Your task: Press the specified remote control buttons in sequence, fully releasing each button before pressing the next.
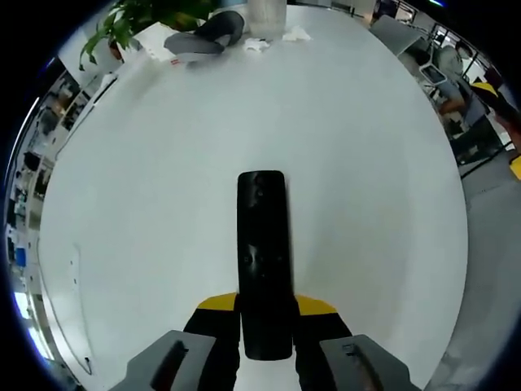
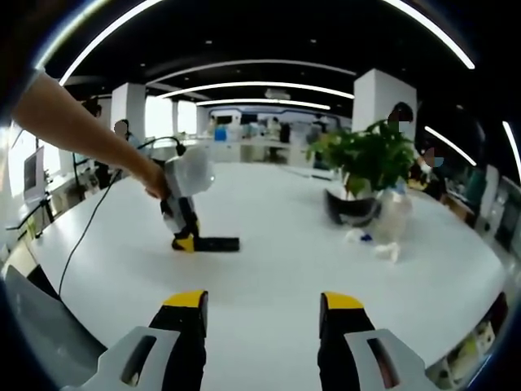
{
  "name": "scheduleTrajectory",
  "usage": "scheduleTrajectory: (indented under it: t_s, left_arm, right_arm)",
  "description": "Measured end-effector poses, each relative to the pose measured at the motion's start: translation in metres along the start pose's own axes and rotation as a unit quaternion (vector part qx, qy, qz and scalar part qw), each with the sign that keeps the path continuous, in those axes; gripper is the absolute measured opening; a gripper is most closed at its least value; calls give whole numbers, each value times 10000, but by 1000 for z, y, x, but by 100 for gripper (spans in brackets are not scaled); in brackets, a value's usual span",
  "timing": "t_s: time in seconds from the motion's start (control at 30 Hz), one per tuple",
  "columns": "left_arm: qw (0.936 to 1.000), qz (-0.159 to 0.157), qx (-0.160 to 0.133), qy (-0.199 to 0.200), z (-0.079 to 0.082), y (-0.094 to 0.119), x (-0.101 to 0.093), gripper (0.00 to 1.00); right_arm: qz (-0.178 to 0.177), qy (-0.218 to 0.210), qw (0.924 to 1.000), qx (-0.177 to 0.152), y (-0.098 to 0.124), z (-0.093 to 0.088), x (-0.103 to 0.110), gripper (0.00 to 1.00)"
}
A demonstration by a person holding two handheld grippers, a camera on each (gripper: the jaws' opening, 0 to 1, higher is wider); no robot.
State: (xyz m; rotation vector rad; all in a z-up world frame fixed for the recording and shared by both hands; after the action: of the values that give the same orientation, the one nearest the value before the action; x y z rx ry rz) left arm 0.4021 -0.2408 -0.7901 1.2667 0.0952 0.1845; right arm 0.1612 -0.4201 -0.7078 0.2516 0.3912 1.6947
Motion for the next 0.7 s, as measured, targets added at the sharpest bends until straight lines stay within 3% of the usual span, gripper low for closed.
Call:
scheduleTrajectory:
  t_s: [0.7]
  left_arm:
    - [9999, 26, 76, 73, -1, 1, -9, 23]
  right_arm:
    - [56, 30, 10000, 53, -1, -1, 1, 50]
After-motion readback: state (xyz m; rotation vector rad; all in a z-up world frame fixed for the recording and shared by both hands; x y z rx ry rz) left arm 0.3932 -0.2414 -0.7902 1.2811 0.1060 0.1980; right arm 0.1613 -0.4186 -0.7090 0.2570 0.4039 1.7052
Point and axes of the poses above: the point that each gripper's makers call its tool centre point, and the gripper's own axes: y roughly backward along the fingers, x roughly to its left, z roughly out of its top, the point moved 8 cm from there along y, roughly backward along the fingers, and after that the axes turned 5 degrees about -x, right-handed, at the moved point
